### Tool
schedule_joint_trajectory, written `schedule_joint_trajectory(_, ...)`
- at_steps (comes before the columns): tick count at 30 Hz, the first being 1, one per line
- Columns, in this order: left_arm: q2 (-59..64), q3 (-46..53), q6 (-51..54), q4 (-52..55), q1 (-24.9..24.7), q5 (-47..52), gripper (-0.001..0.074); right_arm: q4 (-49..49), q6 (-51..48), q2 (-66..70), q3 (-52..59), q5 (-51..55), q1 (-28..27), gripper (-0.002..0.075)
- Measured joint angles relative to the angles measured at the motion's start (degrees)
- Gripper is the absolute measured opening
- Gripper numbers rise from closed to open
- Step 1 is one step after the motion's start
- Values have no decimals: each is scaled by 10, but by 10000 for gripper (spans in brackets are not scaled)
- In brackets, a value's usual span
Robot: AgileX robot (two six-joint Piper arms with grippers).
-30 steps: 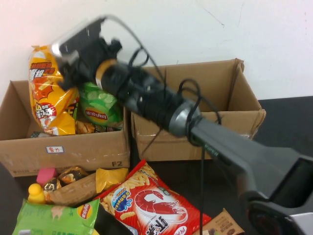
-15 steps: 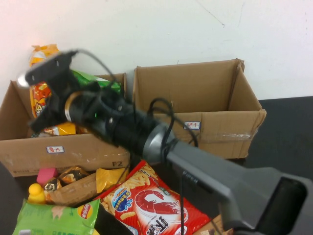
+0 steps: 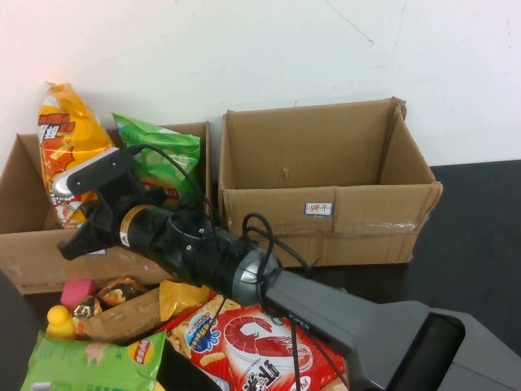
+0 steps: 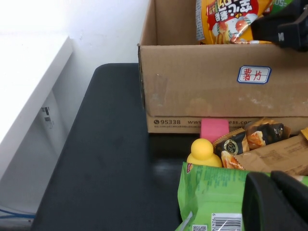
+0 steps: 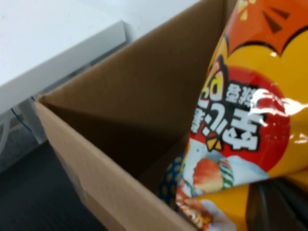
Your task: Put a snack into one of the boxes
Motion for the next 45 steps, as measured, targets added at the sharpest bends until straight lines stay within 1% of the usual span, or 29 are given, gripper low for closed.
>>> schedule_joint_trajectory(3, 0, 0, 0, 0, 0, 0, -3, 1, 1, -1, 0, 0, 0, 0)
schedule_joint_trajectory(6, 0, 0, 0, 0, 0, 0, -3, 1, -10, -25, 1, 33, 0, -1)
schedule_joint_trajectory(14, 0, 0, 0, 0, 0, 0, -3, -63, -59, -194, 4, 254, 0, -1)
schedule_joint_trajectory(18, 0, 0, 0, 0, 0, 0, -3, -69, -120, -255, 1, 356, 2, -1)
schedule_joint_trajectory(21, 0, 0, 0, 0, 0, 0, -3, -69, -169, -286, 8, 413, 13, -1)
schedule_joint_trajectory(23, 0, 0, 0, 0, 0, 0, -3, -67, -185, -307, 30, 427, 24, -1)
schedule_joint_trajectory(26, 0, 0, 0, 0, 0, 0, -3, -63, -195, -350, 78, 427, 36, -1)
schedule_joint_trajectory(29, 0, 0, 0, 0, 0, 0, -3, -75, -181, -408, 163, 395, 45, -1)
schedule_joint_trajectory(31, 0, 0, 0, 0, 0, 0, -3, -100, -146, -450, 236, 366, 47, -1)
schedule_joint_trajectory(36, 0, 0, 0, 0, 0, 0, -3, -221, -14, -583, 436, 286, 47, -1)
schedule_joint_trajectory(38, 0, 0, 0, 0, 0, 0, -3, -246, 12, -641, 505, 258, 47, -1)
schedule_joint_trajectory(40, 0, 0, 0, 0, 0, 0, -3, -258, 25, -691, 566, 230, 47, -1)
schedule_joint_trajectory(45, 0, 0, 0, 0, 0, 0, -3, -261, 21, -808, 704, 188, 51, -1)
